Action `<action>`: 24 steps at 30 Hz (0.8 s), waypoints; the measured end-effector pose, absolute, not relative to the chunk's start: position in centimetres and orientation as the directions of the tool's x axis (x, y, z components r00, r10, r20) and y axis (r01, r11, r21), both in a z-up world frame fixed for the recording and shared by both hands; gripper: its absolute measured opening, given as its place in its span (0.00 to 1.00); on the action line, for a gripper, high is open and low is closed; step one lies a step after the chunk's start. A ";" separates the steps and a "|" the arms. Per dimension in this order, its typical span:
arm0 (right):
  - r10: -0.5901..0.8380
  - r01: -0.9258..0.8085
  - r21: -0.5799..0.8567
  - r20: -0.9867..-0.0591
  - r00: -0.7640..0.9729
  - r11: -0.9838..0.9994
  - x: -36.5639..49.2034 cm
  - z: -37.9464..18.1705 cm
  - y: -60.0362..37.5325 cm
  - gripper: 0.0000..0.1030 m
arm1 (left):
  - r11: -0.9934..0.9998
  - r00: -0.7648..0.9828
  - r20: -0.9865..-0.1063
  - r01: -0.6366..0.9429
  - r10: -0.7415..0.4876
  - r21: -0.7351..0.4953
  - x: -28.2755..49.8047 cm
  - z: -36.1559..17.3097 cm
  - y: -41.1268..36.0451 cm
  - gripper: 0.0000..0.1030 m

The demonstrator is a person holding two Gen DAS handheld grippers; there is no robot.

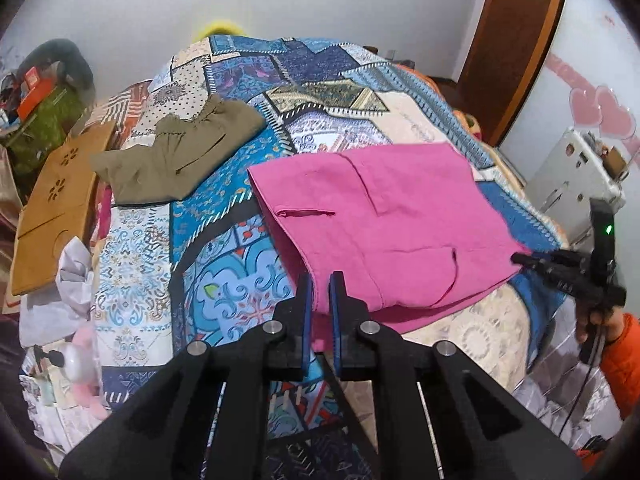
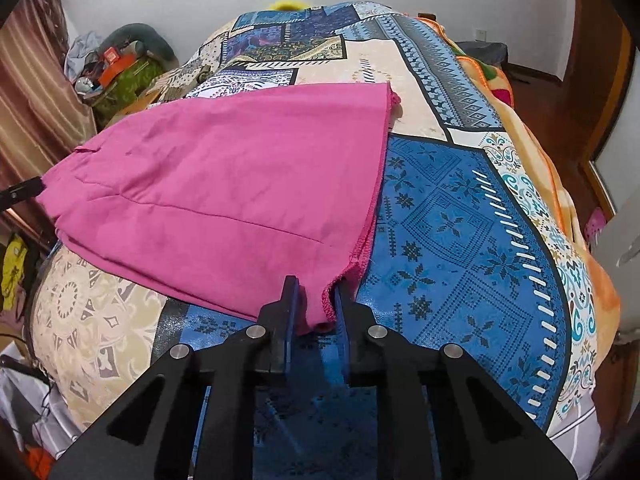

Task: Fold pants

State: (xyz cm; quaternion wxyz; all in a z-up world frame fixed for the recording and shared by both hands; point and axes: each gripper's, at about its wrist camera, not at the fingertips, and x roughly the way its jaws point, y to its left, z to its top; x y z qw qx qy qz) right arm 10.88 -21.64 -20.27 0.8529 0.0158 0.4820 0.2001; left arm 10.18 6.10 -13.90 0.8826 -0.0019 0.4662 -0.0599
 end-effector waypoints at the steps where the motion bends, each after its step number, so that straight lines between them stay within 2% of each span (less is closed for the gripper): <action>1: 0.358 -0.324 0.223 -0.815 0.455 0.919 10.9 -20.3 -21.7 0.14 | 0.994 0.546 -0.832 0.097 -0.101 -0.057 10.1 -14.5 6.2 0.08; 7: 0.339 -0.329 0.197 -0.820 0.461 0.924 10.9 -19.9 -21.5 0.14 | 0.994 0.468 -0.877 0.067 -0.107 -0.086 9.7 -18.6 6.7 0.08; 10: 0.334 -0.343 0.162 -0.777 0.533 0.925 10.2 -17.8 -21.5 0.15 | 0.994 0.491 -0.865 0.072 -0.103 -0.077 9.5 -17.9 6.8 0.08; 16: 0.429 -0.402 0.214 -0.692 0.581 0.890 10.0 -13.3 -20.2 0.15 | 0.995 0.579 -0.810 0.090 -0.091 -0.047 10.3 -14.1 5.9 0.08; 18: 0.464 -0.421 0.244 -0.675 0.573 0.874 10.2 -12.6 -19.2 0.19 | 0.989 0.592 -0.794 0.117 -0.141 -0.088 10.8 -13.2 4.8 0.09; 24: 0.550 -0.497 0.297 -0.663 0.507 0.816 10.9 -13.0 -14.8 0.19 | 0.970 0.557 -0.801 0.211 -0.221 -0.121 12.1 -14.2 0.7 0.10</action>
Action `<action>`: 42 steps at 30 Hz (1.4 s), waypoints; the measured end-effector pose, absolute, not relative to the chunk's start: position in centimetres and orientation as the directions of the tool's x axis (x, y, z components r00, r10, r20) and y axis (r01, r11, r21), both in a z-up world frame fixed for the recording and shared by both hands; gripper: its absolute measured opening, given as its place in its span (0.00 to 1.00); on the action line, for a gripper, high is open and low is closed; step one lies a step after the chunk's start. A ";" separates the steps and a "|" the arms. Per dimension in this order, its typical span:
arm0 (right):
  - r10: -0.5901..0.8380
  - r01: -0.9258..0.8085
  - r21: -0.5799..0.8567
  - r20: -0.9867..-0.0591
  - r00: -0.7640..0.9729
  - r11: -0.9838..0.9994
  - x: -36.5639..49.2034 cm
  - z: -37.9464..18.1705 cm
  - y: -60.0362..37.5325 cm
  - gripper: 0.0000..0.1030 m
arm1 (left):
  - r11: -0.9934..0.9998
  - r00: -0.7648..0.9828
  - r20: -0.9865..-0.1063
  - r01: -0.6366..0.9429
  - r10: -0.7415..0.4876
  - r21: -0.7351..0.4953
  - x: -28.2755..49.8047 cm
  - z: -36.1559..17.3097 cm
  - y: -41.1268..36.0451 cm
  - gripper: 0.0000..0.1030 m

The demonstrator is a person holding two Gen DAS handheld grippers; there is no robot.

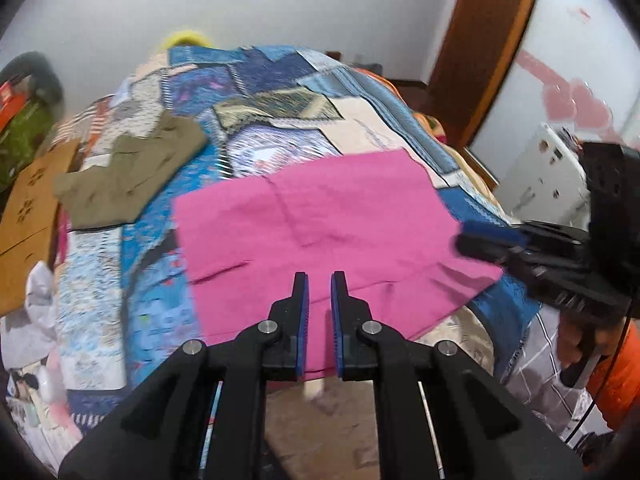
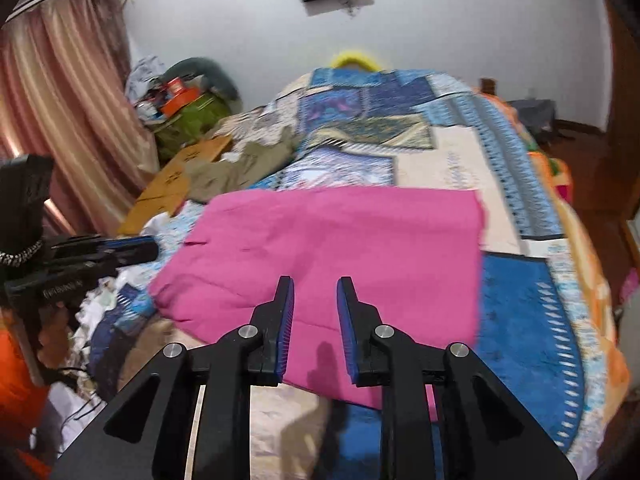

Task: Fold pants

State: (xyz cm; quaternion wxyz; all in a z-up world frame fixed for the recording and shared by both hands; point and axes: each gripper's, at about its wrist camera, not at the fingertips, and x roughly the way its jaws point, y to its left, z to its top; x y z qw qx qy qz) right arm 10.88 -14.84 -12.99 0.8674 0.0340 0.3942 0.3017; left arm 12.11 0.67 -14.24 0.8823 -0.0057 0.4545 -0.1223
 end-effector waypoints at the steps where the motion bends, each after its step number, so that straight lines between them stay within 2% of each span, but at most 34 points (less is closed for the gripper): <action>1: 0.555 -0.505 0.300 -0.672 0.490 0.810 11.0 -13.4 -14.0 0.19 | 0.968 0.539 -0.812 0.222 -0.224 -0.119 12.4 -15.0 -0.1 0.11; 5: 0.530 -0.512 0.286 -0.730 0.431 0.810 11.6 -16.0 -12.1 0.20 | 0.958 0.469 -0.849 0.251 -0.243 -0.136 13.0 -17.9 -1.3 0.18; 10: 0.498 -0.499 0.266 -0.760 0.419 0.825 11.4 -18.6 -12.2 0.22 | 0.957 0.490 -0.834 0.252 -0.254 -0.143 12.5 -19.3 -0.6 0.18; 13: 0.460 -0.492 0.216 -0.764 0.452 0.843 11.1 -18.7 -13.2 0.33 | 0.964 0.503 -0.834 0.241 -0.226 -0.116 12.0 -18.8 0.0 0.18; 14: 0.446 -0.488 0.201 -0.767 0.461 0.849 11.0 -18.6 -13.4 0.39 | 0.966 0.510 -0.834 0.238 -0.212 -0.100 11.9 -18.7 0.1 0.18; 15: 0.436 -0.481 0.190 -0.766 0.472 0.856 10.9 -18.7 -13.8 0.40 | 0.969 0.518 -0.833 0.231 -0.194 -0.082 11.6 -18.6 0.3 0.18; 22: 0.382 -0.380 0.202 -0.785 0.488 0.902 11.1 -19.7 -18.4 0.42 | 0.983 0.540 -0.833 0.183 -0.119 -0.022 9.8 -18.3 3.1 0.19; 23: 0.370 -0.364 0.202 -0.791 0.487 0.909 11.2 -19.9 -19.0 0.42 | 0.984 0.538 -0.835 0.178 -0.117 -0.023 9.8 -18.4 3.3 0.25; 26: 0.335 -0.315 0.196 -0.807 0.486 0.928 11.2 -20.4 -20.8 0.42 | 0.984 0.538 -0.830 0.163 -0.148 -0.070 9.5 -18.7 4.4 0.32; 29: 0.301 -0.276 0.183 -0.822 0.483 0.943 11.2 -20.6 -22.1 0.42 | 0.987 0.547 -0.827 0.147 -0.132 -0.060 9.5 -18.7 4.7 0.38; 39: 0.242 -0.284 0.109 -0.838 0.490 0.953 10.8 -20.3 -21.7 0.42 | 0.989 0.549 -0.824 0.126 -0.139 -0.083 8.8 -18.3 5.4 0.41; 42: 0.244 -0.304 0.103 -0.846 0.474 0.947 11.3 -19.8 -21.5 0.42 | 0.997 0.586 -0.808 0.070 -0.064 -0.029 9.2 -16.6 6.4 0.41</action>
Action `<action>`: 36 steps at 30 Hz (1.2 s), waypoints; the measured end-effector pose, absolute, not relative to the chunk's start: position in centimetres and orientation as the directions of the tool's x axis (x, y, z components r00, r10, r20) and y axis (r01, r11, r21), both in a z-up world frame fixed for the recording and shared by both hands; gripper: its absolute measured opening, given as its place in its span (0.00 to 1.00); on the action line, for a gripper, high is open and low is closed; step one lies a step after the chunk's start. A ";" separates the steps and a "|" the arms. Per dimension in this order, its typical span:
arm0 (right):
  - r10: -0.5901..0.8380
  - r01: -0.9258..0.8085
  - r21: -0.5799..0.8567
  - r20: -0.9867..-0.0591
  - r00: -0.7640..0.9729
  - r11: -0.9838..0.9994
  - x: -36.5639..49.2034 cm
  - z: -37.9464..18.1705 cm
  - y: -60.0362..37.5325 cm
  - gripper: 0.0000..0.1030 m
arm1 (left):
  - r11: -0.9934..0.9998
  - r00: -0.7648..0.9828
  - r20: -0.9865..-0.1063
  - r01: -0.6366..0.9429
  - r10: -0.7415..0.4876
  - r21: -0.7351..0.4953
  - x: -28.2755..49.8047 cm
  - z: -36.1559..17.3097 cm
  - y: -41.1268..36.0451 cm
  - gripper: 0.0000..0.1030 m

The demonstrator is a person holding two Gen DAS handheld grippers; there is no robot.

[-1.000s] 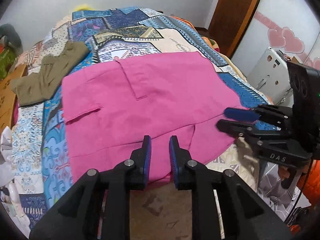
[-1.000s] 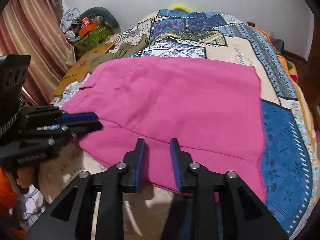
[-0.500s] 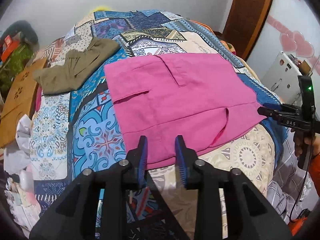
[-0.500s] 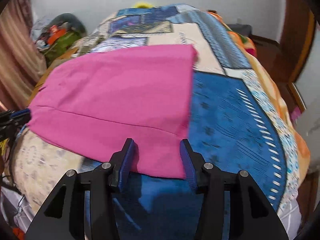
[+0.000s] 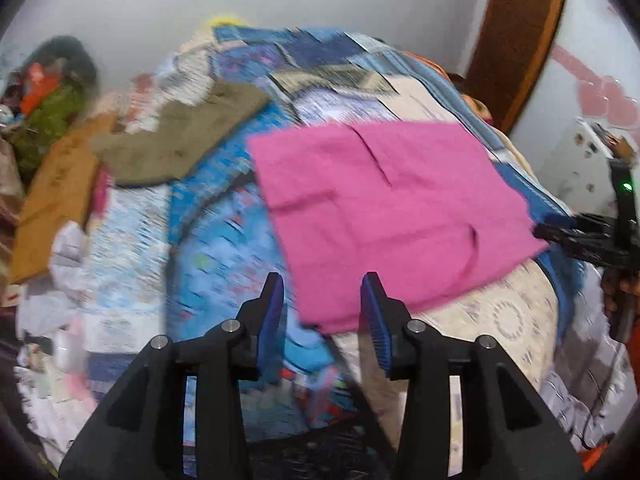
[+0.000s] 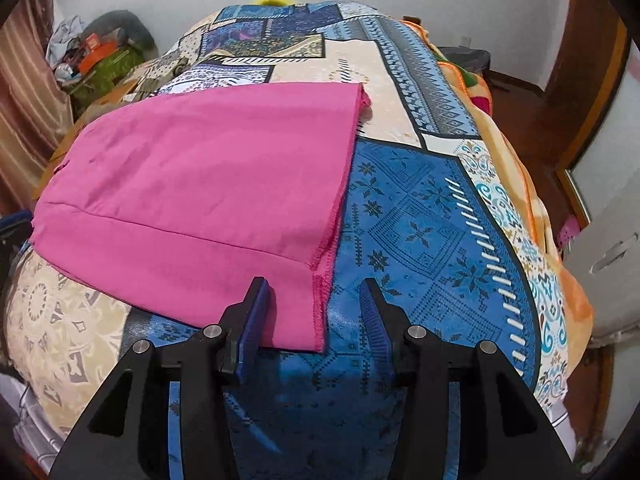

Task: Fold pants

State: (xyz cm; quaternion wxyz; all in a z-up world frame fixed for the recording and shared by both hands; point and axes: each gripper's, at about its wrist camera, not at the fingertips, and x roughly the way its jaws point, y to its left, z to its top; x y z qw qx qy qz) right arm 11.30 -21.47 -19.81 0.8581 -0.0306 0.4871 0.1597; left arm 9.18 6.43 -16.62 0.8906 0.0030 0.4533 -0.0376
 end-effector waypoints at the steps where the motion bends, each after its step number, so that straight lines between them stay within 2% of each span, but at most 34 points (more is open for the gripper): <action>1: 0.249 -0.313 0.104 -0.846 0.472 0.944 11.4 -19.5 -21.4 0.42 | 0.998 0.596 -0.801 0.058 -0.059 -0.030 9.5 -16.1 6.9 0.41; 6: 0.292 -0.345 0.122 -0.815 0.501 0.931 12.8 -17.2 -20.8 0.42 | 0.999 0.638 -0.770 -0.029 -0.004 -0.029 12.7 -13.7 9.5 0.41; 14: 0.342 -0.398 0.110 -0.741 0.578 0.911 17.3 -13.9 -18.6 0.42 | 0.984 0.594 -0.800 -0.076 -0.085 -0.160 19.4 -14.8 11.9 0.43; 23: 0.335 -0.392 0.122 -0.774 0.538 0.912 24.2 -16.8 -16.6 0.42 | 0.984 0.469 -0.872 -0.037 -0.139 -0.176 25.4 -19.4 11.2 0.42; 25: 0.301 -0.379 0.099 -0.800 0.520 0.920 26.0 -17.9 -16.8 0.42 | 0.977 0.448 -0.877 -0.033 -0.174 -0.210 25.8 -20.3 11.3 0.36; 30: 0.218 -0.318 0.060 -0.846 0.487 0.946 30.1 -20.1 -18.0 0.42 | 0.953 0.449 -0.856 -0.036 -0.254 -0.302 25.7 -21.3 11.9 0.31; 31: 0.214 -0.312 0.061 -0.849 0.483 0.948 30.7 -20.5 -18.2 0.42 | 0.944 0.452 -0.848 -0.036 -0.278 -0.328 25.7 -21.3 12.1 0.26; 32: 0.214 -0.307 0.066 -0.852 0.479 0.949 31.1 -20.8 -18.4 0.42 | 0.938 0.455 -0.840 -0.032 -0.294 -0.346 25.6 -21.3 12.2 0.17; 33: 0.218 -0.302 0.075 -0.854 0.473 0.950 31.5 -21.1 -18.5 0.42 | 0.933 0.460 -0.834 -0.029 -0.305 -0.358 25.5 -21.3 12.2 0.14; 35: 0.247 -0.296 0.117 -0.856 0.454 0.948 32.0 -22.0 -18.5 0.41 | 0.956 0.483 -0.844 -0.049 -0.232 -0.290 25.3 -21.0 11.9 0.02; 36: 0.259 -0.294 0.132 -0.854 0.451 0.947 32.0 -22.4 -18.4 0.37 | 0.970 0.491 -0.853 -0.058 -0.178 -0.236 25.1 -21.1 11.6 0.02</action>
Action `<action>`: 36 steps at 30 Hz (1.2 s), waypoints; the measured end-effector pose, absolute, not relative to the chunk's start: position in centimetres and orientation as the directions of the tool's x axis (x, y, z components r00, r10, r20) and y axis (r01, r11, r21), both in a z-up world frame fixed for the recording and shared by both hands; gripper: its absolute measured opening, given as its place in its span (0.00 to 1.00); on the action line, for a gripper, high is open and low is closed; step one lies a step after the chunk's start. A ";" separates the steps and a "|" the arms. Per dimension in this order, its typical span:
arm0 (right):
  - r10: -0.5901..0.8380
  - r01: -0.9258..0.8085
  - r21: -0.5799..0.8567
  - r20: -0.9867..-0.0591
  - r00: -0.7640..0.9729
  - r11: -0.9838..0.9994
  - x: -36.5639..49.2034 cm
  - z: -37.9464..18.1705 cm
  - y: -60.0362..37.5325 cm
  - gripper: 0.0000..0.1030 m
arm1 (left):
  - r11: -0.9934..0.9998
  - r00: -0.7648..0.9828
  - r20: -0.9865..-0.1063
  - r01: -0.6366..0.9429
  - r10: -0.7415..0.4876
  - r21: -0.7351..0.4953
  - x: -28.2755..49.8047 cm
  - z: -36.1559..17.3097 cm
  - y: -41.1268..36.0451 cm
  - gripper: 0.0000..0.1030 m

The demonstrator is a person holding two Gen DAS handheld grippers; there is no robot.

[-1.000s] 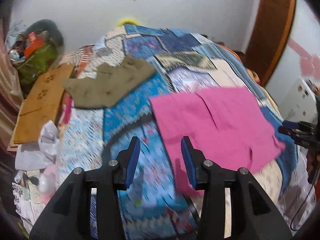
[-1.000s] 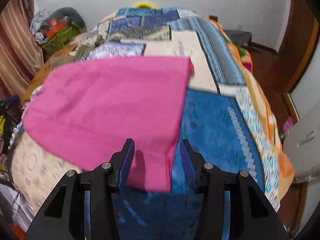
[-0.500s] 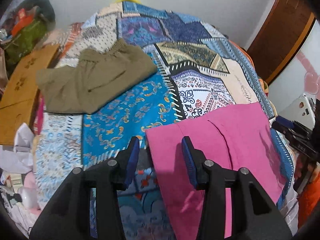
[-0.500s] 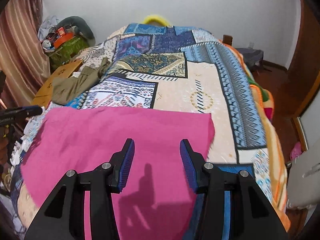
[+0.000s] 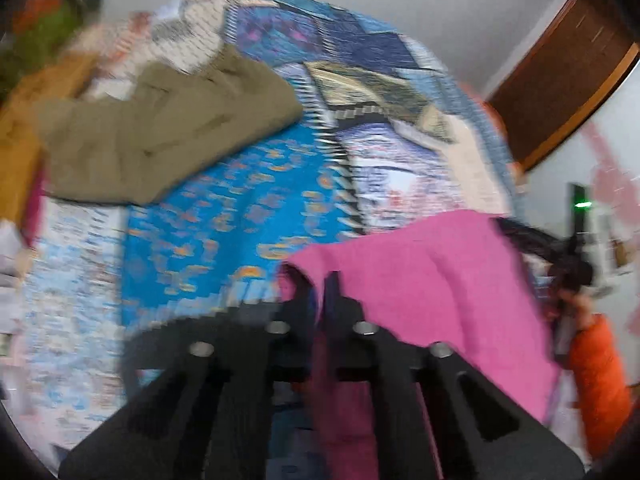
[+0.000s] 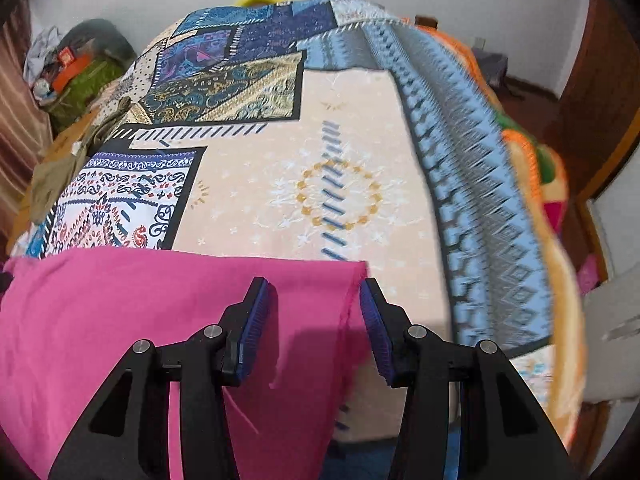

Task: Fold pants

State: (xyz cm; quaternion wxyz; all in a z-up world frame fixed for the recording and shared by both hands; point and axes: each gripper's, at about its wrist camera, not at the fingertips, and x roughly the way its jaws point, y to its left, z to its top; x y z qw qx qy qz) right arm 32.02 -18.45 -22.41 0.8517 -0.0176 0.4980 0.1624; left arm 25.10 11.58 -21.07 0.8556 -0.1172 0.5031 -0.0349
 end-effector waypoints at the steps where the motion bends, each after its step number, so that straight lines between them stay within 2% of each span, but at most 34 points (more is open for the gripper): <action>1: 0.261 -0.295 0.129 -0.843 0.469 0.947 31.8 -22.7 -18.2 0.34 | 0.974 0.504 -0.848 -0.052 -0.164 -0.219 24.8 -21.1 11.3 0.02; 3: 0.240 -0.308 0.087 -0.830 0.503 0.948 31.1 -22.8 -17.5 0.21 | 0.982 0.517 -0.846 -0.051 -0.130 -0.183 24.5 -21.3 11.0 0.03; 6: 0.200 -0.330 0.020 -0.828 0.524 0.944 30.6 -22.9 -16.5 0.08 | 0.993 0.542 -0.840 -0.086 -0.026 -0.087 23.8 -21.1 10.5 0.04; 13: 0.100 -0.361 -0.110 -0.850 0.516 0.926 31.1 -22.6 -15.4 0.07 | 0.996 0.508 -0.861 -0.083 0.009 -0.038 24.2 -20.0 11.4 0.12; 16: 0.096 -0.347 -0.110 -0.845 0.527 0.931 30.8 -20.8 -15.8 0.09 | 0.996 0.535 -0.845 -0.086 0.014 -0.038 23.9 -18.1 11.8 0.12; 19: 0.210 -0.342 0.023 -0.827 0.522 0.940 30.0 -18.2 -16.4 0.17 | 0.996 0.539 -0.841 -0.044 -0.037 -0.071 24.5 -16.6 11.0 0.12; 21: 0.287 -0.347 0.110 -0.810 0.511 0.931 29.4 -16.9 -16.3 0.30 | 0.996 0.536 -0.842 -0.014 -0.065 -0.086 25.0 -16.2 10.0 0.13; 23: 0.361 -0.370 0.183 -0.790 0.496 0.911 28.8 -15.7 -15.2 0.37 | 0.995 0.524 -0.846 0.030 -0.095 -0.093 25.8 -16.2 8.5 0.14; 27: 0.439 -0.430 0.246 -0.785 0.438 0.869 28.1 -15.3 -12.0 0.39 | 0.991 0.474 -0.872 0.101 -0.123 -0.085 27.7 -17.5 5.3 0.19; 29: 0.462 -0.458 0.267 -0.797 0.389 0.848 28.3 -16.1 -10.3 0.43 | 0.989 0.443 -0.887 0.121 -0.133 -0.088 28.3 -18.6 4.5 0.31; 30: 0.463 -0.467 0.271 -0.808 0.366 0.842 28.3 -16.7 -9.7 0.46 | 0.988 0.425 -0.896 0.128 -0.131 -0.084 28.7 -19.4 4.1 0.33; 34: 0.389 -0.493 0.220 -0.881 0.270 0.842 28.3 -20.4 -7.6 0.48 | 0.988 0.422 -0.901 0.150 -0.100 -0.039 28.1 -21.3 3.6 0.36; 36: 0.412 -0.498 0.228 -0.861 0.298 0.836 27.7 -20.7 -8.2 0.49 | 0.987 0.447 -0.890 0.163 -0.086 -0.013 27.3 -21.1 3.6 0.40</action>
